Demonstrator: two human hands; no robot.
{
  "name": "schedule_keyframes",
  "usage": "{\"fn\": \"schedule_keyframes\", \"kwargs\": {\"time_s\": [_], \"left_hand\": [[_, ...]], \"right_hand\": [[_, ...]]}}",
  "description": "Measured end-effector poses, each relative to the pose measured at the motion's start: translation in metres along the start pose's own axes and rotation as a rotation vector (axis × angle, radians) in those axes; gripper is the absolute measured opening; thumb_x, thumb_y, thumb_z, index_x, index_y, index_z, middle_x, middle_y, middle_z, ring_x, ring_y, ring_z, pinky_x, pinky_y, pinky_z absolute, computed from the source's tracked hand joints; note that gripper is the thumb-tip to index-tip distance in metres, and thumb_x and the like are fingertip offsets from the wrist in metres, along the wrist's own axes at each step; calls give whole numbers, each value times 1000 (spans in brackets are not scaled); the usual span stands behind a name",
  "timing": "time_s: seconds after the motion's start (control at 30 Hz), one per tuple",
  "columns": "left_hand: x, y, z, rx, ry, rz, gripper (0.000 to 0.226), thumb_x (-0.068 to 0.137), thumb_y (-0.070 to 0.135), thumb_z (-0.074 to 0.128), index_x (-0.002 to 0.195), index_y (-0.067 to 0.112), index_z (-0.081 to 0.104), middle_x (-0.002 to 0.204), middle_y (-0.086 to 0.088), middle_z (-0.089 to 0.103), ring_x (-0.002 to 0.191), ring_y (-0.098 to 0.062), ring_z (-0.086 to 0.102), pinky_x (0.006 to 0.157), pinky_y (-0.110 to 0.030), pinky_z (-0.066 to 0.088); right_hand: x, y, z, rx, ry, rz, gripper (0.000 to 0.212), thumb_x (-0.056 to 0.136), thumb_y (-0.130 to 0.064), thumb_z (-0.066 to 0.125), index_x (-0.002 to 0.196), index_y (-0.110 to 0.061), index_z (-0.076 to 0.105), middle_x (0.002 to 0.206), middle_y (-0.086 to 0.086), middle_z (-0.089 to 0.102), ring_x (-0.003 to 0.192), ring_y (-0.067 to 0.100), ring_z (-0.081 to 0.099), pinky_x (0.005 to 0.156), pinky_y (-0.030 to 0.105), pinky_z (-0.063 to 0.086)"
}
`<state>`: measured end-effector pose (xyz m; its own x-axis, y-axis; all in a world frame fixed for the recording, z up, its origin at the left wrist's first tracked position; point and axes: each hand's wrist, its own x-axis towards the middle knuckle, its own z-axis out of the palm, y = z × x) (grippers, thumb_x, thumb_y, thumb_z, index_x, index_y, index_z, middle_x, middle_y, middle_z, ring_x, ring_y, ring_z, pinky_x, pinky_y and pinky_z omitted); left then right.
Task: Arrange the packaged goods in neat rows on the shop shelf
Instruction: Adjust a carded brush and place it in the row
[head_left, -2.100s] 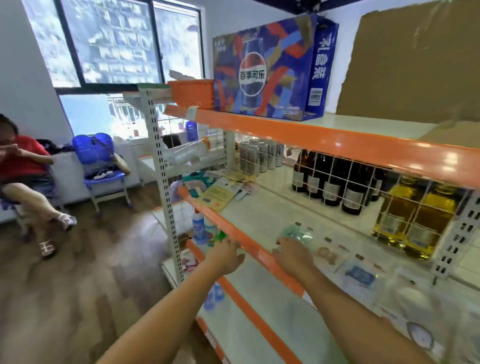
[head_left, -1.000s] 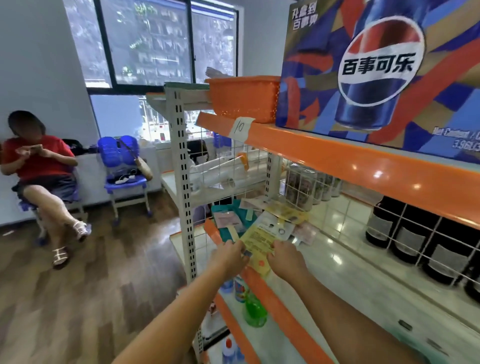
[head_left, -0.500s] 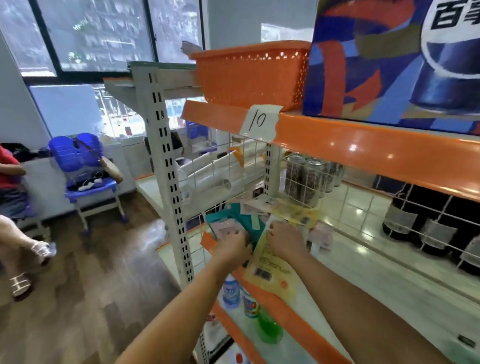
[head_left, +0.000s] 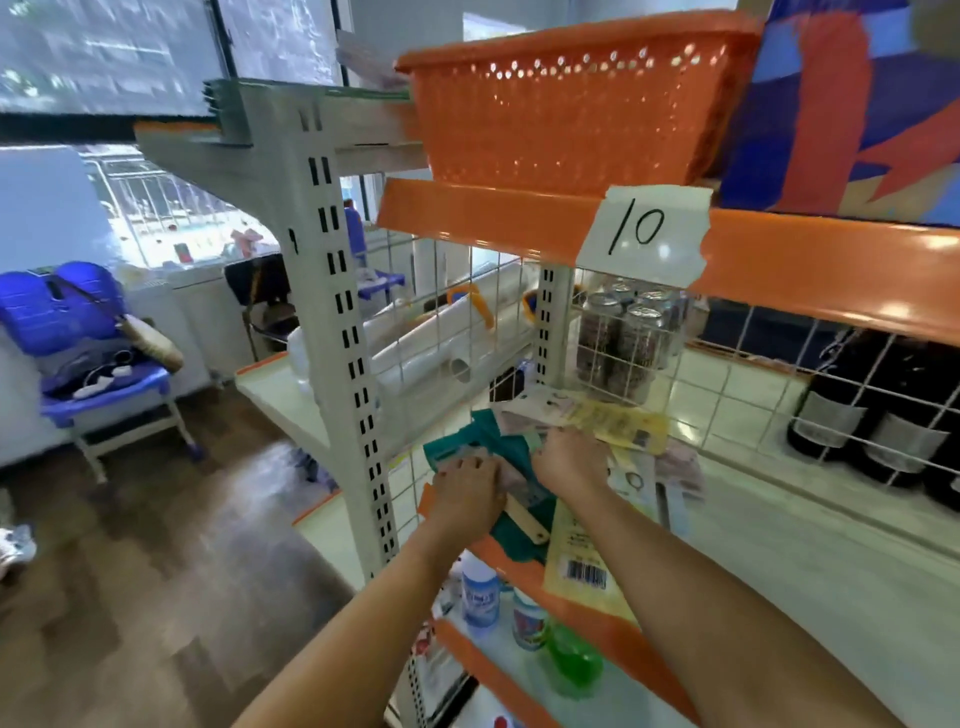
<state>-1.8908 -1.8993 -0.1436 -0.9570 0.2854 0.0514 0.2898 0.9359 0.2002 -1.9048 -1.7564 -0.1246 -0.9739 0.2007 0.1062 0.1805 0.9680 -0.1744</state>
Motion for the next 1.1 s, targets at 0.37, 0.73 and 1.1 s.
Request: {"fn": "schedule_keyframes", "kwargs": {"time_s": [0.37, 0.73, 1.1], "left_hand": [[0, -2, 14, -19, 114, -25, 38, 98, 33, 37, 130, 15, 45, 136, -8, 46, 124, -27, 43, 98, -35, 34], [-4, -4, 8, -84, 41, -5, 40, 97, 31, 39, 132, 12, 43, 139, -11, 43, 125, -30, 41, 100, -37, 35], [-11, 1, -3, -150, 0, 61, 38, 97, 35, 40, 124, 11, 52, 133, -13, 49, 120, -33, 45, 94, -40, 43]], "right_hand": [[11, -12, 2, 140, -126, 151, 39, 87, -34, 53, 111, -4, 60, 115, 13, 62, 106, 29, 56, 76, 30, 40], [-4, -17, -15, 1097, -427, 509, 11, 91, -14, 61, 97, -6, 56, 66, 7, 62, 42, 9, 50, 32, 14, 33], [-36, -12, -31, 1579, -430, 481, 9, 95, -12, 54, 86, -10, 57, 53, 0, 68, 38, 6, 58, 38, 15, 44]]}}
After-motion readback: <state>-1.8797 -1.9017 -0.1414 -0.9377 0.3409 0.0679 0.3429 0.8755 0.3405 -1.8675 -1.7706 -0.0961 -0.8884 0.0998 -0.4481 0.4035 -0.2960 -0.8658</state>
